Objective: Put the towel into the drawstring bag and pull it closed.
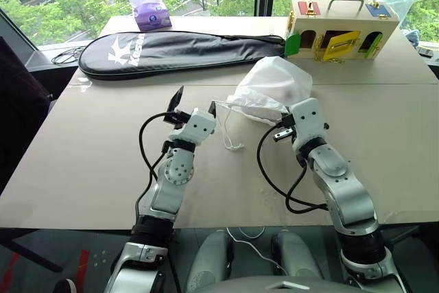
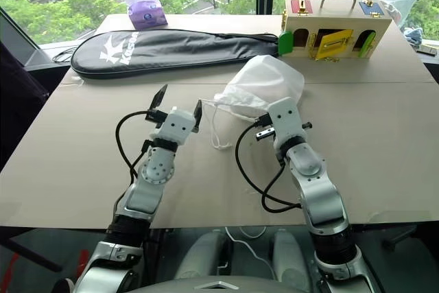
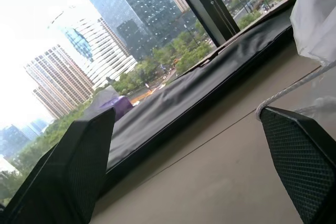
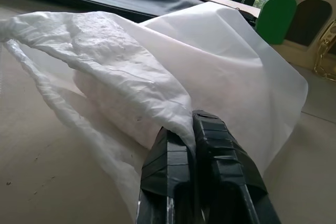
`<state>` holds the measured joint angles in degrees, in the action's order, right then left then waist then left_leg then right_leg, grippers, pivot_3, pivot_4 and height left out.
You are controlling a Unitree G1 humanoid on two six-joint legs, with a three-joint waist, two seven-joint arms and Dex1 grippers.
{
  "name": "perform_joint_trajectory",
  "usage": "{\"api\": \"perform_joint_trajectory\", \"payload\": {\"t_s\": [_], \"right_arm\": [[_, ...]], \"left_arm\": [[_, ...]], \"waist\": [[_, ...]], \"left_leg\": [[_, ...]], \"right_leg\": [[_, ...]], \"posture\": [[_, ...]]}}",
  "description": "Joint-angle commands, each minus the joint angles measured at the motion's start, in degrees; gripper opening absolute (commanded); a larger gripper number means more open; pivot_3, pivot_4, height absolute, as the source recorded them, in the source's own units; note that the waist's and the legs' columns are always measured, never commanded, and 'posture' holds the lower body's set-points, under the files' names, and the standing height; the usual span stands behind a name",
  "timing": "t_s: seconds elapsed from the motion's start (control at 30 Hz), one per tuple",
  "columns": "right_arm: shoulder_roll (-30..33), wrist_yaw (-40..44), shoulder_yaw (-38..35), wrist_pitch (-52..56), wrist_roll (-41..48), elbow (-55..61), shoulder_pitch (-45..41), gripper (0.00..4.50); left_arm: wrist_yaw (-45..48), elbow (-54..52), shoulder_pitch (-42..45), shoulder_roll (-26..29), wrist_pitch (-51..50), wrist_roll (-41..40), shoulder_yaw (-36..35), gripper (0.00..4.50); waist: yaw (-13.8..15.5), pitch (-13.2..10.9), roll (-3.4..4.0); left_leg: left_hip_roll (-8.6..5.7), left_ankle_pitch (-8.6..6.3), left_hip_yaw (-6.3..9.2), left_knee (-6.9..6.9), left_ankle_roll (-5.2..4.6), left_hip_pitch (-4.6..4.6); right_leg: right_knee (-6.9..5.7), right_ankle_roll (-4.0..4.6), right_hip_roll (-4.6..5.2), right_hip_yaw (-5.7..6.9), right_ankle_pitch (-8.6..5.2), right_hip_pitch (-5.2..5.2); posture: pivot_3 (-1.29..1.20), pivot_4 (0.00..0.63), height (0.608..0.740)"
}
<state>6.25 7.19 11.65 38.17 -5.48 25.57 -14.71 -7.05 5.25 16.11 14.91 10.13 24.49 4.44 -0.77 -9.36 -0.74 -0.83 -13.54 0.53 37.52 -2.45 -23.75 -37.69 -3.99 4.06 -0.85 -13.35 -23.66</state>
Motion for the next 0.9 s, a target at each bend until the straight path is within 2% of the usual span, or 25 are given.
{"api": "perform_joint_trajectory", "payload": {"t_s": [0.03,0.27,0.9], "right_arm": [[0.6,-0.8,-1.4,-0.2,-0.9,1.8,0.2,0.03],[1.3,-1.6,-1.9,0.3,-1.3,1.3,0.2,0.03],[2.0,-4.3,-4.6,0.7,-2.4,0.7,-0.2,0.03]], "left_arm": [[-4.3,0.7,0.6,0.1,-3.9,-1.9,-6.2,4.5],[-8.0,2.5,0.6,0.1,-8.4,-4.2,-10.4,4.5],[-11.7,3.0,-0.9,0.3,-14.1,-7.4,-12.1,4.5]], "waist": [[0.0,0.0,0.0],[0.0,0.0,-0.01],[0.0,0.0,-0.01]], "left_leg": [[0.0,0.0,0.0,0.0,0.0,0.0],[0.0,0.0,0.01,0.0,0.0,0.0],[-0.01,0.01,0.03,0.0,0.02,0.0]], "right_leg": [[0.0,0.0,0.0,-0.01,0.0,0.0],[0.0,0.0,0.0,0.0,0.0,0.0],[-0.01,0.0,0.0,0.01,0.0,0.0]], "posture": [[0.0,0.15,0.74],[0.0,0.15,0.74],[0.0,0.15,0.74]]}}
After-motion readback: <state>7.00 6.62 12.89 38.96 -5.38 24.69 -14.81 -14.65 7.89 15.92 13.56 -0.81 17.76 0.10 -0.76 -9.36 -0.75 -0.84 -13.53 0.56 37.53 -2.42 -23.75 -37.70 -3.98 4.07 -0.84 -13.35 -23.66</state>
